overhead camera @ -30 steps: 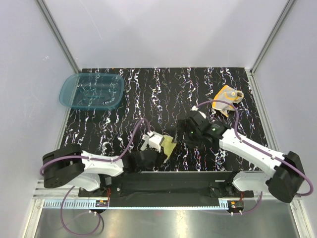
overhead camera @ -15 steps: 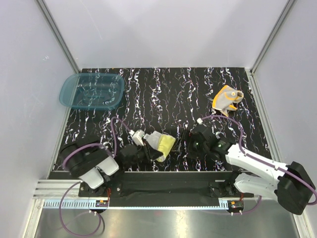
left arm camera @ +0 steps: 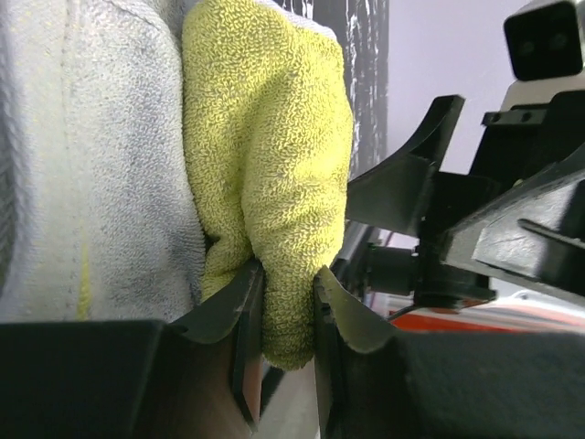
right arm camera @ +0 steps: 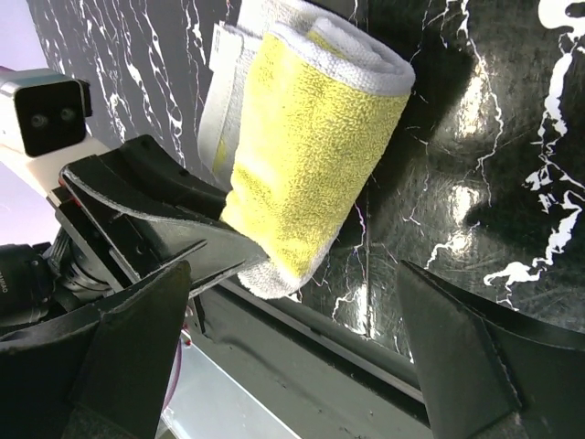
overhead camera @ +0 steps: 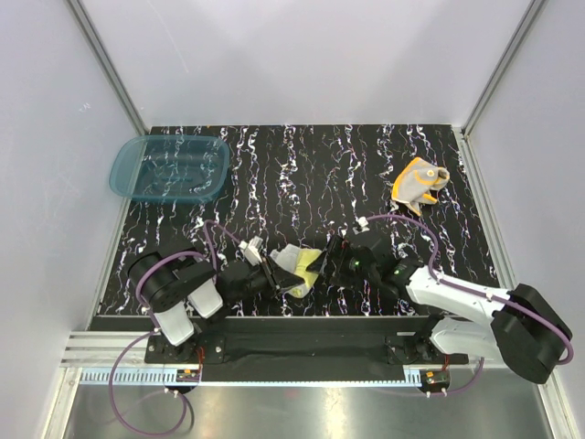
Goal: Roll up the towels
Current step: Roll the towel, then place the rolled towel into the container
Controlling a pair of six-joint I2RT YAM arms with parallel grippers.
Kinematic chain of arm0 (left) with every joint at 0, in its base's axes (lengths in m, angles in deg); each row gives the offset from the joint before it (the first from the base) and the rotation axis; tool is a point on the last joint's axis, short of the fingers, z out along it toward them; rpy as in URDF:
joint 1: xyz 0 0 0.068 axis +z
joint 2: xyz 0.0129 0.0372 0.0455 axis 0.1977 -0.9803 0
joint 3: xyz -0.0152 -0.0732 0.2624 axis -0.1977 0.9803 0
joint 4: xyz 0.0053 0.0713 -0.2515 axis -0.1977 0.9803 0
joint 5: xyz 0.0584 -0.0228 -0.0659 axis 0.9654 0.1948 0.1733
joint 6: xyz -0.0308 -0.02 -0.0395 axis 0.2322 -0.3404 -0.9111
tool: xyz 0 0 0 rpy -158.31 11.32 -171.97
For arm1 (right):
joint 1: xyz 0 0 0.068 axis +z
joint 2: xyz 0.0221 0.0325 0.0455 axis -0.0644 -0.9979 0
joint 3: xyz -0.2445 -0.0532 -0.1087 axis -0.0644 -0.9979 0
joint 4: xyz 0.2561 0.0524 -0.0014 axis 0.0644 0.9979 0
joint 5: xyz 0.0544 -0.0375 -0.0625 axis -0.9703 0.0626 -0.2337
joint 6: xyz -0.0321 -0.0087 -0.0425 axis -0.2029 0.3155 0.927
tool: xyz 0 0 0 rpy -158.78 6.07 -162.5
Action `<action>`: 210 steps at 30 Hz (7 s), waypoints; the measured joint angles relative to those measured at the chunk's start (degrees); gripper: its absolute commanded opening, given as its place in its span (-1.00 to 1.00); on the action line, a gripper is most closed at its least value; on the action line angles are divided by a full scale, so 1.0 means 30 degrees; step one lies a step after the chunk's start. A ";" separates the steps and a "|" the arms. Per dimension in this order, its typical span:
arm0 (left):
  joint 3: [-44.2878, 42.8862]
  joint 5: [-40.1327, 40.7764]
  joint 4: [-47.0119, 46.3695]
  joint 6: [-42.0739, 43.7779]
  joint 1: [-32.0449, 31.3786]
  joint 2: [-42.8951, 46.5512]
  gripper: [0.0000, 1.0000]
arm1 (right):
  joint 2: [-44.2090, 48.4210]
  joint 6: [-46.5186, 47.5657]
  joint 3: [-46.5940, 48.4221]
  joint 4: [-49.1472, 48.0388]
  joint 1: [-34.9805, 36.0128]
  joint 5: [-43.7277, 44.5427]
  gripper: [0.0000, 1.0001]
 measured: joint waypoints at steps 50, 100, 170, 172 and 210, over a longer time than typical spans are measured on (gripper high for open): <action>-0.2193 0.0597 0.0510 -0.3184 -0.1100 -0.1800 0.97 | -0.3818 -0.2288 -0.0743 -0.4306 -0.0058 0.2710 -0.76; -1.3333 2.0633 2.0327 2.2265 -1.4928 -0.0022 0.96 | -0.7227 0.2594 0.8145 1.0630 -0.0058 0.2594 -0.50; -0.4568 1.1431 1.6291 0.8939 -0.6900 0.6921 -0.58 | -0.5610 -0.0350 0.2965 0.0685 -0.0335 -0.0211 0.89; -0.4626 1.1468 1.6232 0.8976 -0.7031 0.6812 -0.58 | -0.6040 -0.0503 0.3075 0.0379 -0.0342 -0.0291 0.69; -1.2947 1.7187 4.0078 0.9573 -0.8495 2.4334 0.98 | -1.6772 0.2790 2.6600 0.4058 -0.1974 -0.3439 -1.00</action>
